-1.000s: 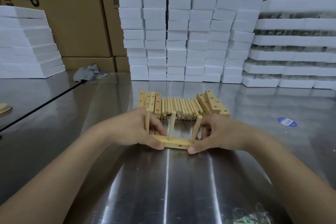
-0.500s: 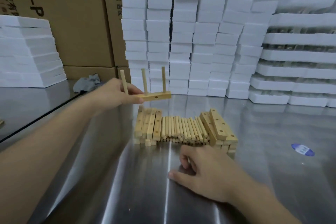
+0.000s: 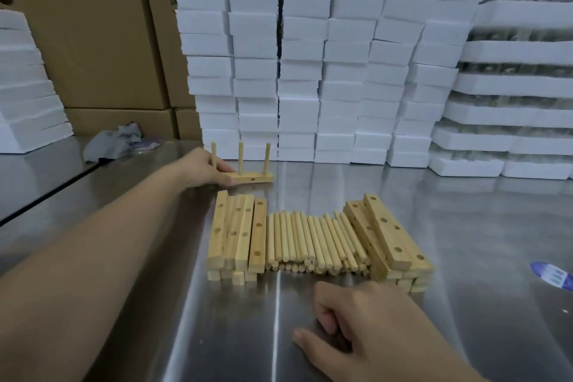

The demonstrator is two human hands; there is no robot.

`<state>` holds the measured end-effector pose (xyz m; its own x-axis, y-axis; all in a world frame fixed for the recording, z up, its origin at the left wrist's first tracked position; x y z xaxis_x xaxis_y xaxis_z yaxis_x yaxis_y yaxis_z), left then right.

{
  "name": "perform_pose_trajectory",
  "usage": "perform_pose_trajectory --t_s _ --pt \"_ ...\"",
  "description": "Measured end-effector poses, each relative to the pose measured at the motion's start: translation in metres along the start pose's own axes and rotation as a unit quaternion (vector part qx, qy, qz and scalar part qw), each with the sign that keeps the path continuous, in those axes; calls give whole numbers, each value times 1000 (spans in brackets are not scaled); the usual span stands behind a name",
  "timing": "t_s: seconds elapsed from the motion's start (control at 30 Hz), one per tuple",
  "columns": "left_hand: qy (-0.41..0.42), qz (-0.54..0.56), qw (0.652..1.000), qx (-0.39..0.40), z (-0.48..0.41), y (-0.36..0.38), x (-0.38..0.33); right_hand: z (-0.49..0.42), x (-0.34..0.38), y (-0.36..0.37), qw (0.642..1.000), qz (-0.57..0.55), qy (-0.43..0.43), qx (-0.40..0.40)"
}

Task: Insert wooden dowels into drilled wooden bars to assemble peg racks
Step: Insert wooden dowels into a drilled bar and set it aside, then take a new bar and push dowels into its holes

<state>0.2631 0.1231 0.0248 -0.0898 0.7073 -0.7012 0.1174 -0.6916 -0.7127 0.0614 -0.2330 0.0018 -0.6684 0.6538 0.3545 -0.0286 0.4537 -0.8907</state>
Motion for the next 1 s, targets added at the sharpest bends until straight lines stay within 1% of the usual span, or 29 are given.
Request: perform_pose_trajectory --t_s 0.1,0.17,0.27,0.37,0.4,0.43,0.47,0.5,0.53,0.57,0.6,0.63,0.67,0.7,0.73,0.8,0.83,0.87,0.9,0.97,1.0 --pt "-26 13 1000 3 -17 1 6 -2 -1 -2 1000 -15 9 14" --pt "-36 22 999 7 -28 -2 10 -3 -3 0 1000 4 4 23" --pt "-31 28 999 14 -42 -7 15 -5 3 -10 993 97 -44 -53" --pt "-21 41 999 -8 -52 -8 21 -8 16 -28 988 127 -53 -76" --pt "-23 57 998 -22 -56 -7 23 -8 13 -20 986 152 -44 -47" --pt "-27 75 996 -38 -59 -6 26 -9 14 -13 984 180 -12 -4" --pt "-29 91 994 -53 -61 -6 27 -10 7 -7 971 237 20 25" --pt "-30 100 993 -63 -64 -5 29 -13 6 -8 973 212 83 35" --pt "-29 104 992 -68 -66 -5 30 -18 2 -8 983 157 91 12" --pt "-29 105 991 -72 -67 -5 31 -17 -3 -2 990 120 67 -15" --pt "-31 106 991 -76 -68 -5 32 -15 -2 -2 995 95 26 -23" --pt "-34 108 990 -80 -68 -5 33 -12 -1 -4 998 60 23 -7" --pt "-35 112 990 -83 -68 -5 34 -10 -2 -5 999 18 38 -1" --pt "-36 117 989 -85 -67 -6 34 -8 -3 -8 999 -16 46 -11" --pt "-37 119 989 -85 -65 -7 34 -5 -2 -6 998 -33 58 -12" --pt "-46 112 989 -87 -57 -9 35 -6 -2 -3 998 -25 60 16" --pt "-57 107 988 -95 -51 -9 36 -6 -1 -4 998 -35 59 8" --pt "-70 104 986 -112 -42 -11 36 -4 -1 -5 998 -42 57 -3" --pt "-78 105 981 -146 -32 -14 34 -3 -2 -5 998 -40 47 -15" --pt "-61 119 957 -258 -3 -23 17 2 -2 -7 998 -33 30 -36" --pt "-28 123 940 -316 15 -28 3 4 -2 -7 998 -34 21 -42"
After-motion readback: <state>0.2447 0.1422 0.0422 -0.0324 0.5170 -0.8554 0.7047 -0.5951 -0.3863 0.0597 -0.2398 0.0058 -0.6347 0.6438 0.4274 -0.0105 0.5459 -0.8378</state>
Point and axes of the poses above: each hand's wrist, its own z-axis away from the middle knuckle, its own y-axis out of the palm, x = y × z, the point moved 3 cm from there along -z, towards the middle knuckle, and after that the axes turned 1 degree about -x, right-handed, at the moved point
